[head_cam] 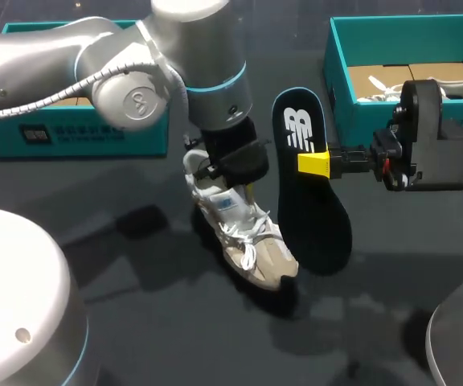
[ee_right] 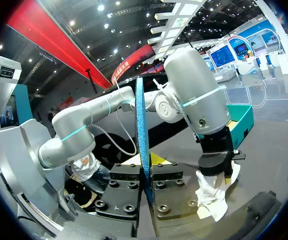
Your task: Take the shoe out of the shoebox, open the shoe tongue, remove and reinsert the insole, then place the shoe into the shoebox
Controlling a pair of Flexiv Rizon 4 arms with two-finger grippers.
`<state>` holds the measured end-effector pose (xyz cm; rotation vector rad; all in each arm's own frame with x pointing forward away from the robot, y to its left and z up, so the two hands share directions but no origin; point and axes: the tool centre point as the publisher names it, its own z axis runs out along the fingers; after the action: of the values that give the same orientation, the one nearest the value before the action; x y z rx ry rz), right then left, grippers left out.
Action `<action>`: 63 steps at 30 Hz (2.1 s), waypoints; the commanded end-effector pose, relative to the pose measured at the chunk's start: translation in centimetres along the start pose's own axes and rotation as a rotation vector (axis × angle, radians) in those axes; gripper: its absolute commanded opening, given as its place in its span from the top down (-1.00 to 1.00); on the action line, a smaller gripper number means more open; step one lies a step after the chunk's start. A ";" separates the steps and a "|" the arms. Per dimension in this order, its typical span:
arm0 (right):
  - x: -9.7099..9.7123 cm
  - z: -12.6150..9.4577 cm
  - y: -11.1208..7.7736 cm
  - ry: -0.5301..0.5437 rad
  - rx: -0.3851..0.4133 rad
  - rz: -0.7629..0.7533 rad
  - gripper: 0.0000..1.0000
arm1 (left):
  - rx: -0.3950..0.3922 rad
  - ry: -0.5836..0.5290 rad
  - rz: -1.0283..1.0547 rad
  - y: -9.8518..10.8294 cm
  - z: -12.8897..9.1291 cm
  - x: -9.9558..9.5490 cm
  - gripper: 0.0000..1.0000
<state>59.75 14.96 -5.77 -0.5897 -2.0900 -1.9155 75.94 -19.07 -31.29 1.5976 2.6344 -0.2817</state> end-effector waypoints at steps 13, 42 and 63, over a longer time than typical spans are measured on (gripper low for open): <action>0.1 0.1 -0.2 -0.004 -0.002 0.000 1.00 | 0.026 -0.038 0.297 0.1 -0.3 0.3 1.00; 0.1 0.1 -0.2 -0.004 -0.002 0.000 1.00 | 0.017 -0.027 0.356 -0.9 2.0 0.4 1.00; 0.1 0.1 -0.2 -0.004 -0.002 0.000 1.00 | 0.016 0.007 0.346 -1.2 3.9 -0.8 1.00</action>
<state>59.75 14.96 -5.77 -0.5897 -2.0900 -1.9155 74.76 -20.13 -34.44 2.0129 2.2974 -0.2893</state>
